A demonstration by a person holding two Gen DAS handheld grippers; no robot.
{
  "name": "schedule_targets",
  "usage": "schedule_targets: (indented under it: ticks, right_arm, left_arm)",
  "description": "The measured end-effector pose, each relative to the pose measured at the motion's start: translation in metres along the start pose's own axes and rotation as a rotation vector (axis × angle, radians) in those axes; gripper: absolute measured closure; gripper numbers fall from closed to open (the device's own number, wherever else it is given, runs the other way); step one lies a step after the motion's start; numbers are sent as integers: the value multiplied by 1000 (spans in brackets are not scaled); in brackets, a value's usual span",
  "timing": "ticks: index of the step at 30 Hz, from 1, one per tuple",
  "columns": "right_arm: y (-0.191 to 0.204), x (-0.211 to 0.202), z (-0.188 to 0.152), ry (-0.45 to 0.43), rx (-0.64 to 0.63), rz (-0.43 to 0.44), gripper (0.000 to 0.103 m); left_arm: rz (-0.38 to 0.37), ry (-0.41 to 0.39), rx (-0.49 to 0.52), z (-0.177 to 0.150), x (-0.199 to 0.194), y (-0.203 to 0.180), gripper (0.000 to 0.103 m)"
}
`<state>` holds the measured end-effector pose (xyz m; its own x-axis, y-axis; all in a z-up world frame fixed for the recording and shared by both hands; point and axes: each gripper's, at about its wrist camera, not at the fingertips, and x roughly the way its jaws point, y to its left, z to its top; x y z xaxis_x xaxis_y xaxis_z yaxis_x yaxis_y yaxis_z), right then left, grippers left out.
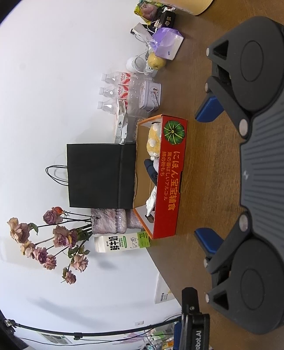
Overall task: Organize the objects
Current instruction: 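Withdraw both tools from the box back over the table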
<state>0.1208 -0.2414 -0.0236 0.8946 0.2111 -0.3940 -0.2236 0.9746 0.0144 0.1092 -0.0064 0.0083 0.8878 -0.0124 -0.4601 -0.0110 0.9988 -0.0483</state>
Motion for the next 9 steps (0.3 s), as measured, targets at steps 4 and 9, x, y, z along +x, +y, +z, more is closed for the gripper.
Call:
schedule_targets:
  ticks: [4,9]
  right_arm:
    - [0,0,0,0,0,0,0]
    - [0,-1,0,-1,1,2,0]
  left_arm:
    - [-5,2,3,0,-1,-1,0]
    - [-11,4,3,0,-1,-2,0]
